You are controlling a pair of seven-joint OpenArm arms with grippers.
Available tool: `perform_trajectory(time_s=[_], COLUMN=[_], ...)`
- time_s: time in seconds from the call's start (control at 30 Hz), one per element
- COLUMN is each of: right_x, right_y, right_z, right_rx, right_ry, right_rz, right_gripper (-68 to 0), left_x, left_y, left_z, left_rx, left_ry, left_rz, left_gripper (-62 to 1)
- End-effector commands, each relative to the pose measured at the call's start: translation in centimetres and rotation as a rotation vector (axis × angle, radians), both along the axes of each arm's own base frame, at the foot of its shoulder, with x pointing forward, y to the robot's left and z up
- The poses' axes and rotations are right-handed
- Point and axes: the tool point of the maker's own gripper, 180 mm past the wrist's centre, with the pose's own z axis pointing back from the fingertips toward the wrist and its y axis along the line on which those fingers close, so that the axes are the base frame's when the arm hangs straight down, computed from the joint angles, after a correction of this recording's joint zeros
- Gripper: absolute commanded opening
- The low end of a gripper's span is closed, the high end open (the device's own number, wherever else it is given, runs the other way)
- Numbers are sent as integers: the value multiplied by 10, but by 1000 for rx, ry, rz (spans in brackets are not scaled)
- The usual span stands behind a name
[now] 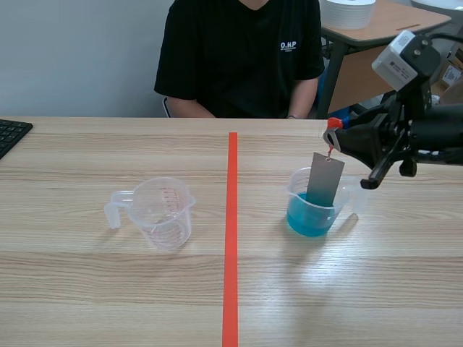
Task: Do the redox reaction experiment.
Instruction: 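Hold the plate still in the solution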
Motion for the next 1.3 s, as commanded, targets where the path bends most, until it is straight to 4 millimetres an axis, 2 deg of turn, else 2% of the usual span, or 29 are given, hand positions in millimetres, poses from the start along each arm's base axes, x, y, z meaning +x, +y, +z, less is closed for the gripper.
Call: perform_trajectory(time_s=[0.0,0.4,0.63,0.87,1.27], right_x=[4,5,2,1,-4], right_y=[-7,-4,5,6,5], right_z=[10,21,35,53,72], right_rx=[-19,-37,-30,-23,-14], right_ry=[-27,-53,-64,-79,-56], right_rz=[-2,7,26,22,17], right_gripper=[-662,-662,-662,-662,-662], left_x=[4,4,4,4,3], left_y=[0,0,0,0,-1], left_z=[4,4,4,4,4], left_rx=[0,0,0,0,-1], left_ry=[-17,-17,-17,-17,-17], left_rz=[-10,-10,-10,-10,-11], left_gripper=[-564,-564,-564,-564,-564])
